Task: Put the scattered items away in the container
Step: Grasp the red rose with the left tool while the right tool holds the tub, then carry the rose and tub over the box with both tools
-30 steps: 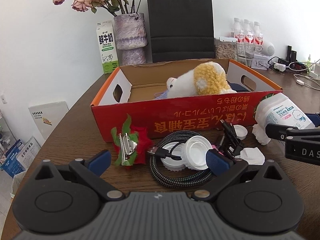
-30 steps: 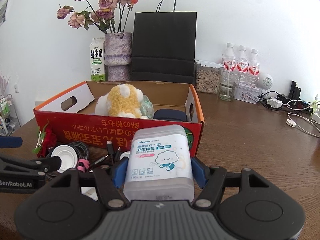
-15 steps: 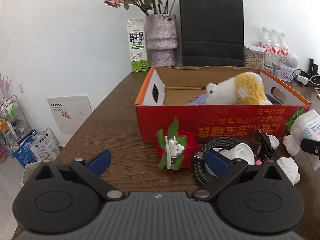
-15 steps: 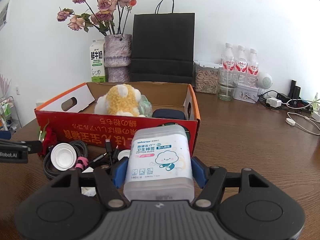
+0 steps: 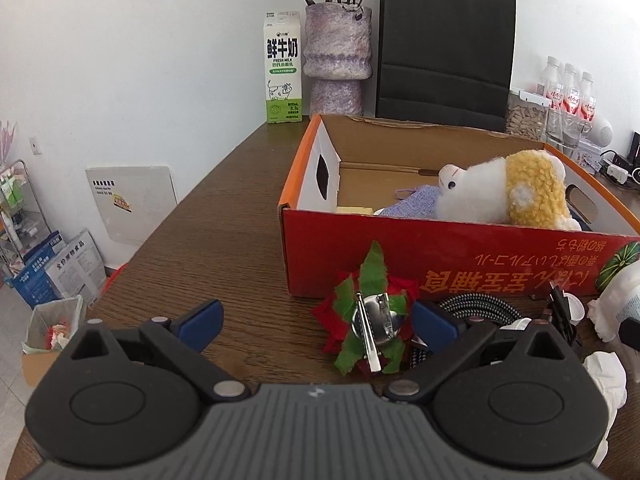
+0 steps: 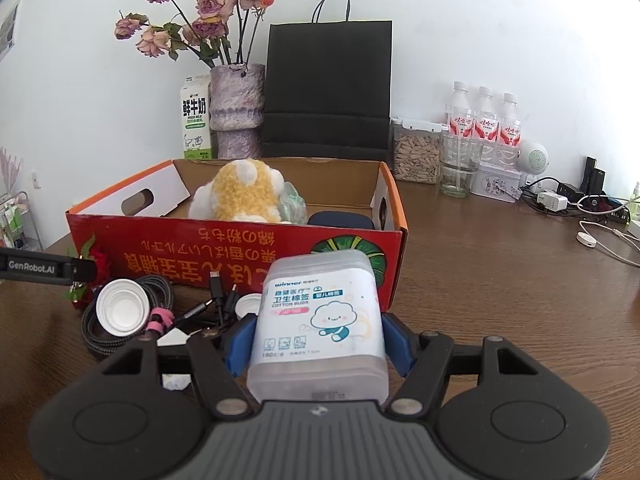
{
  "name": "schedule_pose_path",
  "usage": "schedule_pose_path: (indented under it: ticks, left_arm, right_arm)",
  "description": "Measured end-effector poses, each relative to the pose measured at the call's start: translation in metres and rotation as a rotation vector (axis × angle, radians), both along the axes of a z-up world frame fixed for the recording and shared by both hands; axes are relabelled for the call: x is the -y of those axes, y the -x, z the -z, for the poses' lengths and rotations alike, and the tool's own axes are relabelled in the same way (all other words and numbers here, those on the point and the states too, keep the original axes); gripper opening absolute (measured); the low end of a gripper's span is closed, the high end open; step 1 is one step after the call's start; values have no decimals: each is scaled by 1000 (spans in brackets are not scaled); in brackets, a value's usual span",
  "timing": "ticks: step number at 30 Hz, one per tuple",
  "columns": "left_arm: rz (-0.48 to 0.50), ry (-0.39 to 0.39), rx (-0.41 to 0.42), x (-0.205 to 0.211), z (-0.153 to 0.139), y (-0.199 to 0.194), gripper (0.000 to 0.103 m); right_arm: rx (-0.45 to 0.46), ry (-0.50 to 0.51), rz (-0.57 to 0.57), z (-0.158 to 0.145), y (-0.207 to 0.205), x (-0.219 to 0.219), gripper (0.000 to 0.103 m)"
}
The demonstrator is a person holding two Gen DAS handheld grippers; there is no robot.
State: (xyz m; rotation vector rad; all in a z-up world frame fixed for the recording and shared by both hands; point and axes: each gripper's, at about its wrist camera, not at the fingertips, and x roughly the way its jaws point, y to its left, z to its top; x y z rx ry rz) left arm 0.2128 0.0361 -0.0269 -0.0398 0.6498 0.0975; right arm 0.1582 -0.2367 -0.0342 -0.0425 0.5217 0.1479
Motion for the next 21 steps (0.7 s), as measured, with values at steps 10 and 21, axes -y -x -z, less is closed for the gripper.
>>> schedule_pose_path:
  ticks: [10, 21]
  left_arm:
    - [-1, 61, -21, -5, 4, 0, 38]
    - [-10, 51, 25, -7, -7, 19, 37]
  right_arm:
    - [-6, -6, -4, 3, -1, 0, 65]
    - [16, 0, 1, 2, 3, -1, 65]
